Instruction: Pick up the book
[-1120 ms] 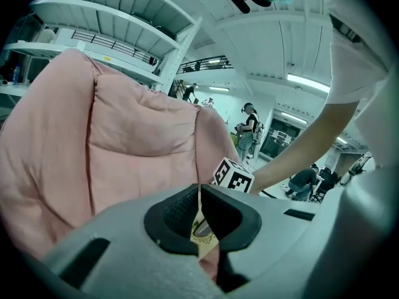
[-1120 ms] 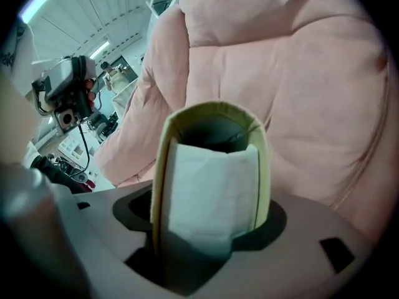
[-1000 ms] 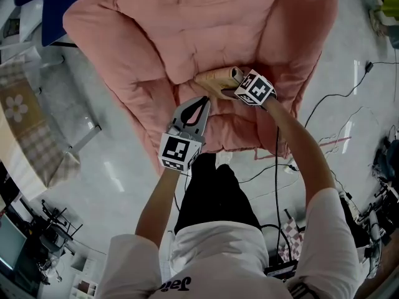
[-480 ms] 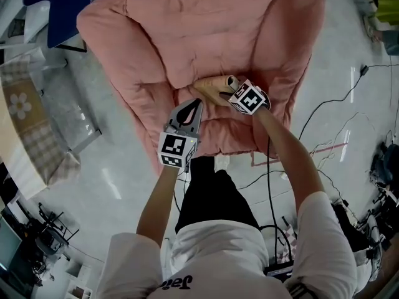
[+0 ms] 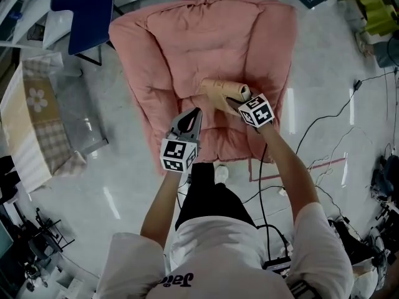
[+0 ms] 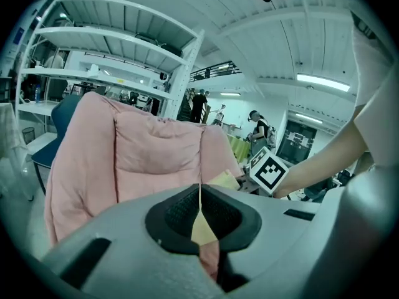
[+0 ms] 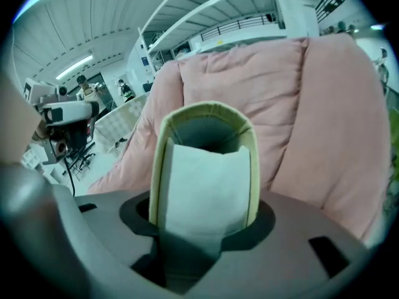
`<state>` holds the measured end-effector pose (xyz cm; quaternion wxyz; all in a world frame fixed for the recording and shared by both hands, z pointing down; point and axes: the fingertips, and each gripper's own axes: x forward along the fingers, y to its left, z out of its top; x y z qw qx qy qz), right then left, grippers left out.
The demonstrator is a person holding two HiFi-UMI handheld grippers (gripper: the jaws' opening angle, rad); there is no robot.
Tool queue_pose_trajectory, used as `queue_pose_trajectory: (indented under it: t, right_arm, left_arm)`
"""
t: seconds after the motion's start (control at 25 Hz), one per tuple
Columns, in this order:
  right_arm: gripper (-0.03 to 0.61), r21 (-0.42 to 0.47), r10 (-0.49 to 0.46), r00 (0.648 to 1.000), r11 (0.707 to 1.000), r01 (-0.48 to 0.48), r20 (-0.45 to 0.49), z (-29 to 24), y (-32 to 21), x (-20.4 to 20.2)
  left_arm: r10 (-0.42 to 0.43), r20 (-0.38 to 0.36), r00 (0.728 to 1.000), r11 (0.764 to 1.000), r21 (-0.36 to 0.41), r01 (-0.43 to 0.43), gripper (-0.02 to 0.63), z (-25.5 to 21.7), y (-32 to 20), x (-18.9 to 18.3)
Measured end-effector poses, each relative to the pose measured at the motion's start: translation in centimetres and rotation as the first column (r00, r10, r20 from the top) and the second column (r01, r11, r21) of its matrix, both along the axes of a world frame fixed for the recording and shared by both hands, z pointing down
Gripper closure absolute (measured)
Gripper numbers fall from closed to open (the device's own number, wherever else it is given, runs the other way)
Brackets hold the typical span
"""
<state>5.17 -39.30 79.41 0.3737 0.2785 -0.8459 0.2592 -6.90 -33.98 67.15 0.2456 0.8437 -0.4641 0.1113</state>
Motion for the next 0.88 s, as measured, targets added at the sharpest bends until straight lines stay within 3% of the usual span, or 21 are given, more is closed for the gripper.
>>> queue_pose_trajectory:
  t: [0.16,0.36,0.76,0.88]
  right_arm:
    - [0.345,0.112,0.110,0.991,0.987,-0.118,0.072,-6.8,0.1,1.2]
    - [0.345,0.283,0.196,0.968,0.930,-0.234,0.156,-16.5,1.2,3.1]
    - [0.345,0.538,0.263,0.908,0.738,-0.408,0.327,-34.7,8.4,4.9]
    - [0.345,0.592,0.277,0.882,0.660,-0.463,0.381,-39.3,10.7,5.7]
  left_arm:
    - [-0.019,-0.007,1.000,0.999,0.041,0.019,0.597,-3.6,1.5,0.1]
    - [-0.039,-0.015,0.999,0.991,0.128,0.041,0.597,-9.5,2.7,1.3]
    - [-0.070,-0.048,0.996,0.948,0.307,0.081,0.597,-22.3,7.2,2.9]
    - [-0.076,-0.050,0.996,0.928,0.361,0.089,0.597,-25.6,8.3,3.5]
